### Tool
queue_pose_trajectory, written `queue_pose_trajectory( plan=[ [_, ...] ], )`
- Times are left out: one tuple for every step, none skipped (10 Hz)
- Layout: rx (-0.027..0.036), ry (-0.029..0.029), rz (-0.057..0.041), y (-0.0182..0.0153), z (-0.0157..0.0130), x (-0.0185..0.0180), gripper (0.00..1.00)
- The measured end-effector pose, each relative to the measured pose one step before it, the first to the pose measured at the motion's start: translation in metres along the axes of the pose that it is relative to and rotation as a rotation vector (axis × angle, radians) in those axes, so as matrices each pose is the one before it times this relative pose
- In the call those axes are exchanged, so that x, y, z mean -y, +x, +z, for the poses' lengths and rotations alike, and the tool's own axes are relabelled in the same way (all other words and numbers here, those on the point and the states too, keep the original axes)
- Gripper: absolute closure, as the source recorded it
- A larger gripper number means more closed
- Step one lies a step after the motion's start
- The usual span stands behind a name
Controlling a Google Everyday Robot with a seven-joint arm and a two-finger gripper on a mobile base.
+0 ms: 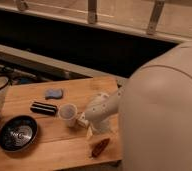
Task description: Place the pepper in the ceramic bowl
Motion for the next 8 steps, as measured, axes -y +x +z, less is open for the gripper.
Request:
queue_pose_trajectory(
  plan=[
    [-0.01502, 0.01108, 0.00527, -0.00198, 0.00478, -0.00395, 0.2],
    [-0.01427, 0.00359, 0.00412, 0.00186, 0.00499, -0.00065, 0.2],
    [-0.01362, 0.00136, 0.00625, 0.00333, 0.00456, 0.00132, 0.2],
    [-0.01375, 0.00075, 0.00854, 0.00365, 0.00476, 0.00226, 0.2],
    [-0.01361, -0.00164, 0.0107, 0.00362, 0.00497, 0.00206, 0.2],
    [-0.01152, -0.00622, 0.01174, 0.00349, 0.00531, 0.00325, 0.2],
    [-0.0118, -0.00877, 0.01088, 0.00376, 0.00543, 0.00432, 0.2],
    [-0.01025, -0.00913, 0.0107, 0.00308, 0.00512, 0.00414, 0.2]
  ],
)
